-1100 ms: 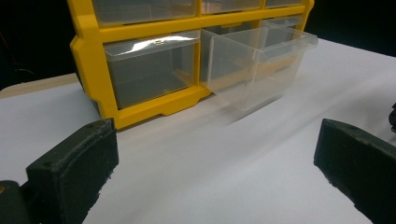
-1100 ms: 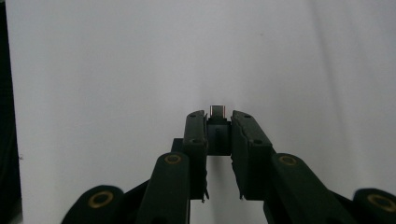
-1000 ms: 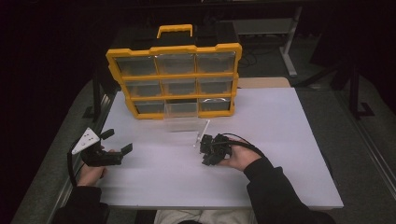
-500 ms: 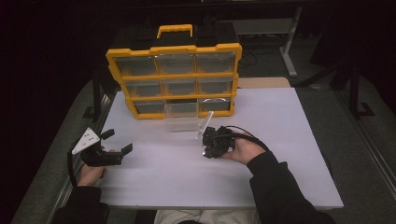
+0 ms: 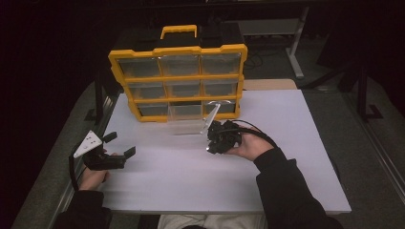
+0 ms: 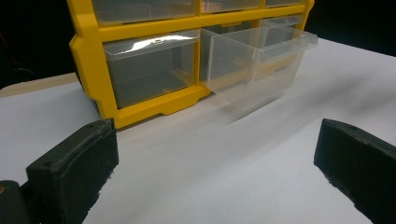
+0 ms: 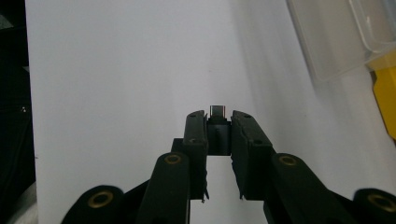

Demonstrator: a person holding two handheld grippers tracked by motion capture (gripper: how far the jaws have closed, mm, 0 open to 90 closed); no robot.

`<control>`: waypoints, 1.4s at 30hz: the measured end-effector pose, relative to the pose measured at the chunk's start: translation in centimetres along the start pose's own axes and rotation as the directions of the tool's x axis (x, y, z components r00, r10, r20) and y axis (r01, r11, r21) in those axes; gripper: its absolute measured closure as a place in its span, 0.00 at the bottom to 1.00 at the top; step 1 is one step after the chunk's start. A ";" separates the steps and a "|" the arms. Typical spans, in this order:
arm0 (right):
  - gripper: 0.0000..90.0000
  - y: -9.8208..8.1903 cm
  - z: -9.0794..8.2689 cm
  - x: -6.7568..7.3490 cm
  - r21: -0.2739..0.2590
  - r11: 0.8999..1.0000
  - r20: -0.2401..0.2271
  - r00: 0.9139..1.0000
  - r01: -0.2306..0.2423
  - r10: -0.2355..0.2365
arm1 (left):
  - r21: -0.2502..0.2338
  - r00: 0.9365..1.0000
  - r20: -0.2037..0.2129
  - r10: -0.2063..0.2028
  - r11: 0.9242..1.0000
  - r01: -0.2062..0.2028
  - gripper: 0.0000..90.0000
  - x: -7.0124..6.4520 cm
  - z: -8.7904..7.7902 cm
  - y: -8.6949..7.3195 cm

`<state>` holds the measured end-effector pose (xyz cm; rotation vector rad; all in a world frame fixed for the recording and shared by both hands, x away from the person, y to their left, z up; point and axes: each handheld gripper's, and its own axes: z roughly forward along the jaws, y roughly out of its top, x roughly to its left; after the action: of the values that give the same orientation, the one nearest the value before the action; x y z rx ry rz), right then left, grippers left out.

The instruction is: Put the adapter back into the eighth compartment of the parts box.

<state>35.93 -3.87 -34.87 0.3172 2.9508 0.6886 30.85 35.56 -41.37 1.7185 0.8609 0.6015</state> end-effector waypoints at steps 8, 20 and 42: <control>0.83 0.6 -0.9 -0.5 -0.010 1.000 0.012 1.000 0.003 -0.003 | 0.000 1.000 0.001 0.000 1.000 0.000 0.00 0.0 0.0 0.0; 0.83 1.6 -2.1 -1.3 -0.031 0.999 0.031 0.999 0.016 -0.016 | 0.000 1.000 0.000 -0.001 1.000 0.001 0.00 0.0 0.0 0.0; 0.83 3.6 -3.5 -3.7 -0.062 0.998 0.055 0.998 -0.002 0.005 | 0.001 1.000 0.000 0.004 1.000 -0.004 0.00 0.0 0.0 -0.1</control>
<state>39.67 -3.05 -29.97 0.3312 2.8710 0.7567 30.88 35.59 -41.43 1.7215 0.8582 0.6035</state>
